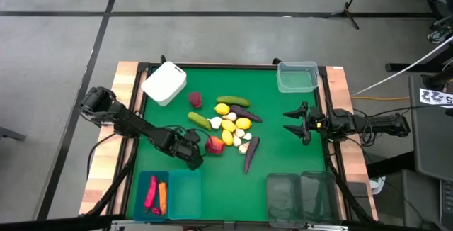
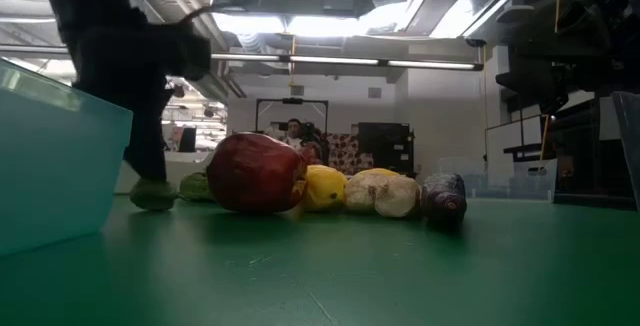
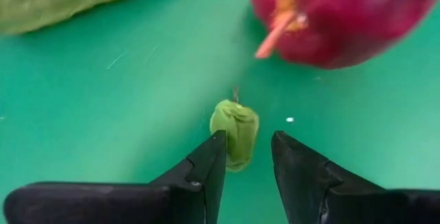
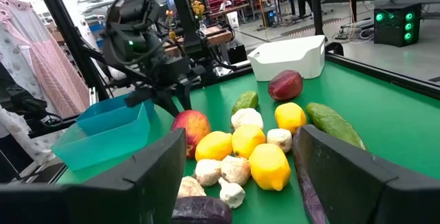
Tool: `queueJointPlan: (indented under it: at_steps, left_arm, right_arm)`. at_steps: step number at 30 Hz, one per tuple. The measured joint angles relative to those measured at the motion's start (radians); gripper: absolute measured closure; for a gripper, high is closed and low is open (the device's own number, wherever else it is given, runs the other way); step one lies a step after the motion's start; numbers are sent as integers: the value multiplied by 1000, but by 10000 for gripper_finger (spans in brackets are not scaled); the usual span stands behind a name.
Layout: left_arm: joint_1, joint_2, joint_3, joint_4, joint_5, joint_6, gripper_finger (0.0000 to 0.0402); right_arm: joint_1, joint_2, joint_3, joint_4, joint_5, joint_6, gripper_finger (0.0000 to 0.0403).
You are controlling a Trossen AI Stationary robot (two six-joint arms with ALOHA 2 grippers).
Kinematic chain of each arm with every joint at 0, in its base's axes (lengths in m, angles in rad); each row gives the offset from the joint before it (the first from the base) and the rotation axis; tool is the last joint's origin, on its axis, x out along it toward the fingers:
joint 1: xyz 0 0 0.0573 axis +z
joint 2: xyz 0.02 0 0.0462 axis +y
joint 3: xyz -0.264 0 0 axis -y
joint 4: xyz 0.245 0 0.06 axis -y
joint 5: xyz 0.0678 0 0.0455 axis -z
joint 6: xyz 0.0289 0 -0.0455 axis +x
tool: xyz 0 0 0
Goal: Sort produce into baskets
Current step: Put the small green pepper into the dark blue bin
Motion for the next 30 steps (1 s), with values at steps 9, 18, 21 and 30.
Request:
queueJointPlan:
  at_steps: [9, 18, 21, 30]
  left_arm:
    - [-7, -22, 48, -113, -69, 5, 288]
    - [6, -22, 40, -149, -86, 149, 269]
    - [26, -22, 40, -132, -19, 183, 233]
    - [68, -15, 34, -79, 30, 244, 128]
  right_arm:
    - [0, 0, 0, 0, 0, 0, 123]
    - [0, 0, 0, -1, -8, 0, 123]
    - [0, 0, 0, -2, -16, 0, 123]
    - [0, 0, 0, -3, -18, 0, 123]
